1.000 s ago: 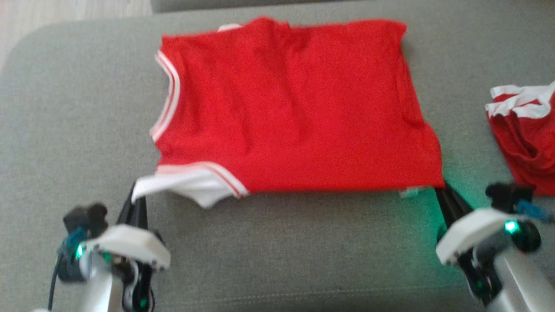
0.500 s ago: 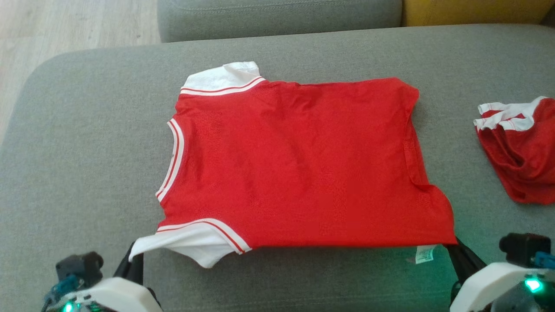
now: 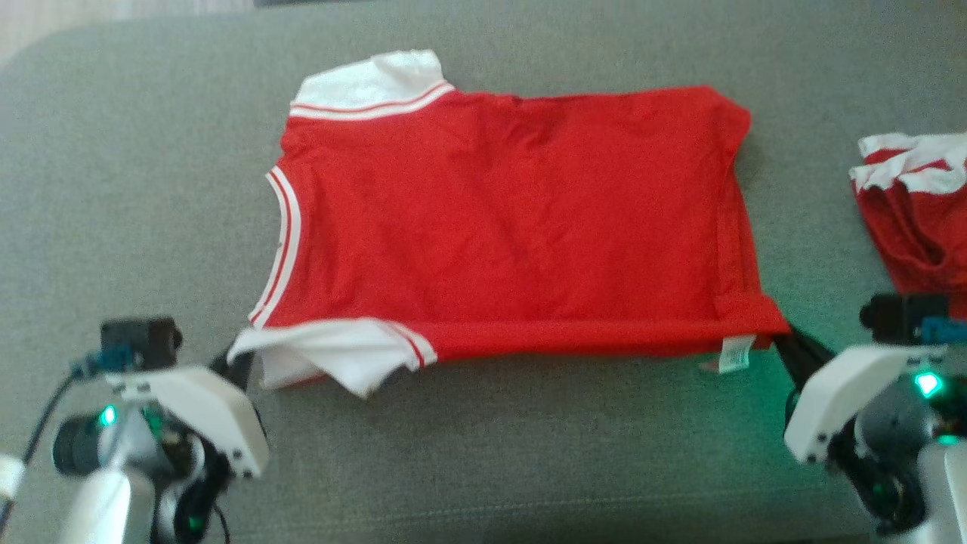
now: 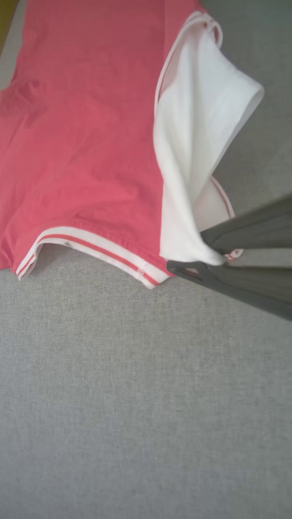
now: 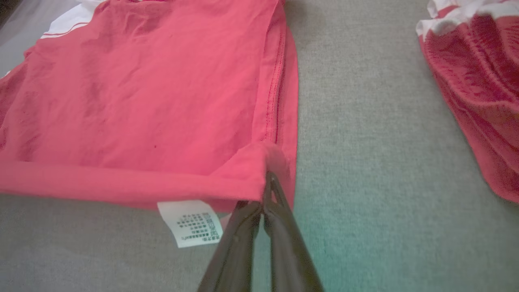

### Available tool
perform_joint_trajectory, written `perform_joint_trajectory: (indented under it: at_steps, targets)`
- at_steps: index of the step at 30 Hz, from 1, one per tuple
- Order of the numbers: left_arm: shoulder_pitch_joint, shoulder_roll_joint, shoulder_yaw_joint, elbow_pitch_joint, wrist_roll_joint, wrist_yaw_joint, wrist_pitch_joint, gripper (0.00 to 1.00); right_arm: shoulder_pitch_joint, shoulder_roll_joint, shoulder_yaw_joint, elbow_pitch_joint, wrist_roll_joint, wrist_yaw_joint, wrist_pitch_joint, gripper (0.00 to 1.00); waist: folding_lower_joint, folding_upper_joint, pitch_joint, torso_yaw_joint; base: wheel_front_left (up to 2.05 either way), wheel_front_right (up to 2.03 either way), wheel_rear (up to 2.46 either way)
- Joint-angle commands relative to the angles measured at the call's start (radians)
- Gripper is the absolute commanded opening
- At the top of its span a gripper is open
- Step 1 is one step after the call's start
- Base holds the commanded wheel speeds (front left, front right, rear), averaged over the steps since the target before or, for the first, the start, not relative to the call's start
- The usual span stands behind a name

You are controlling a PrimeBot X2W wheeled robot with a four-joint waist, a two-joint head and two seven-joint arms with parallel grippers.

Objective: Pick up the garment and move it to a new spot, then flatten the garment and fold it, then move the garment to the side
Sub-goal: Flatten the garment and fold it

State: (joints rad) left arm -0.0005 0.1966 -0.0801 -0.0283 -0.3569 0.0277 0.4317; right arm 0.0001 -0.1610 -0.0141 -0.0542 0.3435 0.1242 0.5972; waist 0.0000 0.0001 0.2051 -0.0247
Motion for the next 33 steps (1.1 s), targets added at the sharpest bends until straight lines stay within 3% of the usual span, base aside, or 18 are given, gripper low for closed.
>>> perform_joint_trajectory:
  at_steps: [1,6,7,8,9,10,18,26,33]
  targets:
    - [-0.087,0.034,0.042,-0.012,-0.007,-0.009,0.01,0.0,-0.062,-0.031,0.019,-0.011,0.013,0.007,0.006,0.0,0.0,-0.0001,0.045,-0.001,0.0,0.0,0.0]
    - [-0.2,0.05,0.038,0.065,-0.018,-0.031,0.018,0.0,-0.15,-0.045,0.037,0.067,0.028,0.007,-0.014,0.0,0.0,-0.0001,0.086,-0.004,0.0,0.0,0.0]
    - [-0.218,0.051,0.037,0.082,-0.019,-0.034,0.016,0.18,-0.163,-0.047,0.043,0.078,0.03,0.007,-0.026,0.0,0.0,-0.0001,0.092,-0.005,0.0,0.0,0.0]
    - [-0.235,0.049,0.036,0.097,-0.021,-0.038,0.007,0.85,-0.175,-0.048,0.047,0.087,0.031,0.007,-0.043,0.23,0.0,-0.0001,0.098,-0.005,0.0,0.0,0.0]
    - [-0.25,0.047,0.035,0.114,-0.023,-0.04,-0.003,1.0,-0.185,-0.046,0.05,0.097,0.036,0.007,-0.06,0.7,0.0,-0.0001,0.102,-0.007,0.0,0.0,0.0]
    - [-0.26,0.042,0.035,0.13,-0.029,-0.043,-0.01,1.0,-0.192,-0.045,0.051,0.106,0.036,0.007,-0.078,1.0,0.0,-0.0001,0.106,-0.008,0.0,0.0,0.0]
    - [-0.282,0.011,0.052,0.169,-0.008,-0.021,-0.184,1.0,-0.209,-0.036,0.066,0.113,0.027,0.007,-0.284,1.0,0.0,-0.0001,0.117,-0.012,0.0,0.0,0.0]
    - [-0.206,-0.043,0.042,0.108,0.112,0.073,-0.5,1.0,-0.139,-0.022,0.069,0.037,-0.128,0.007,-0.575,1.0,0.0,-0.0001,0.083,-0.003,0.0,0.0,0.0]
    - [-0.11,-0.067,0.004,0.055,0.182,0.122,-0.635,1.0,-0.038,0.021,0.072,-0.037,-0.178,0.007,-0.641,1.0,0.0,-0.0001,0.028,-0.001,0.0,0.0,0.0]
